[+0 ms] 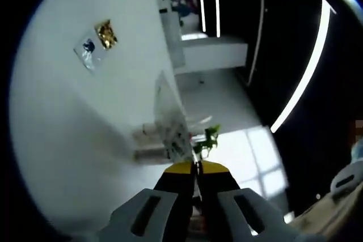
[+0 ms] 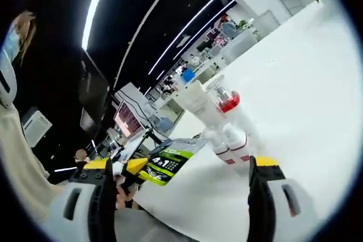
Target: Arrange the skincare products in the storage area until every visible bottle or jar stands upright without overlapping.
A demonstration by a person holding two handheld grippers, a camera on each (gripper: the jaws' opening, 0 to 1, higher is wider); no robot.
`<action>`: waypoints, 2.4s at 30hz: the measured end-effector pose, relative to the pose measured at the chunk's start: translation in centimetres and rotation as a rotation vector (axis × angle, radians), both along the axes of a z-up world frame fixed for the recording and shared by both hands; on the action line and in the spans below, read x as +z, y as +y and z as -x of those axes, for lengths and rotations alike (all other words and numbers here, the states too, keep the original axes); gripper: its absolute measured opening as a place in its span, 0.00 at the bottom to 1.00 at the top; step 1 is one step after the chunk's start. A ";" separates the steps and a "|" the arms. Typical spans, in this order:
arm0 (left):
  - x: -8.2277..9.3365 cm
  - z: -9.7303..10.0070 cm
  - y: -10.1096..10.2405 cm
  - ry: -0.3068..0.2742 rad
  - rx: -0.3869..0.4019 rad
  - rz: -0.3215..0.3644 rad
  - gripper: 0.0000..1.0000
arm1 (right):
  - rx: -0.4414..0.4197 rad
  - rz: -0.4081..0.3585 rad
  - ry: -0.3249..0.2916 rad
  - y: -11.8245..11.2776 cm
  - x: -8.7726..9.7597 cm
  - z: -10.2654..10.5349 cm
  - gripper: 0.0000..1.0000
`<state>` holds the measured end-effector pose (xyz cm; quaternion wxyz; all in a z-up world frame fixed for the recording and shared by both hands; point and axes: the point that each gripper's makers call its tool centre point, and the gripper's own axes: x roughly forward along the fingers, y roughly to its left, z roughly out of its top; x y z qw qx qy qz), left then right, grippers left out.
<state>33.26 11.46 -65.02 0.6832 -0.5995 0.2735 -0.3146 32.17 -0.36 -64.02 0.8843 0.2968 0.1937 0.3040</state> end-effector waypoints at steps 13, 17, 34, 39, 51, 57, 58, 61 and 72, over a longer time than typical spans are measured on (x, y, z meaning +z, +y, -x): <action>-2.7 -0.8 -0.4 0.050 -0.015 -0.041 0.00 | 0.000 0.153 -0.027 -1.8 -0.2 0.0 1.00; -3.4 -1.2 -0.4 0.062 -0.012 -0.049 0.00 | 0.000 0.181 -0.025 -2.2 -0.4 0.1 1.00; -6.8 -1.5 -0.8 0.118 -0.023 -0.119 0.00 | -0.008 0.302 -0.021 -3.8 -1.6 0.5 1.00; -7.6 -1.6 -0.8 0.135 -0.020 -0.138 0.00 | -0.022 0.299 -0.012 -4.2 -1.8 0.4 1.00; -10.6 -1.1 -0.3 0.132 -0.070 -0.339 0.00 | -0.031 0.293 0.001 -4.4 -2.0 0.4 1.00; -11.3 -1.1 -0.1 0.108 -0.090 -0.428 0.00 | -0.023 0.305 0.003 -4.3 -2.1 0.5 1.00; -11.5 -1.1 0.0 0.111 -0.091 -0.441 0.00 | -0.022 0.306 0.003 -4.3 -2.1 0.5 1.00; -11.9 -1.1 0.3 0.083 -0.110 -0.511 0.01 | -0.021 0.311 0.003 -4.3 -2.1 0.5 1.00; -11.9 -0.7 0.7 -0.076 -0.219 -0.741 0.09 | -0.031 0.308 0.007 -4.5 -2.1 0.5 1.00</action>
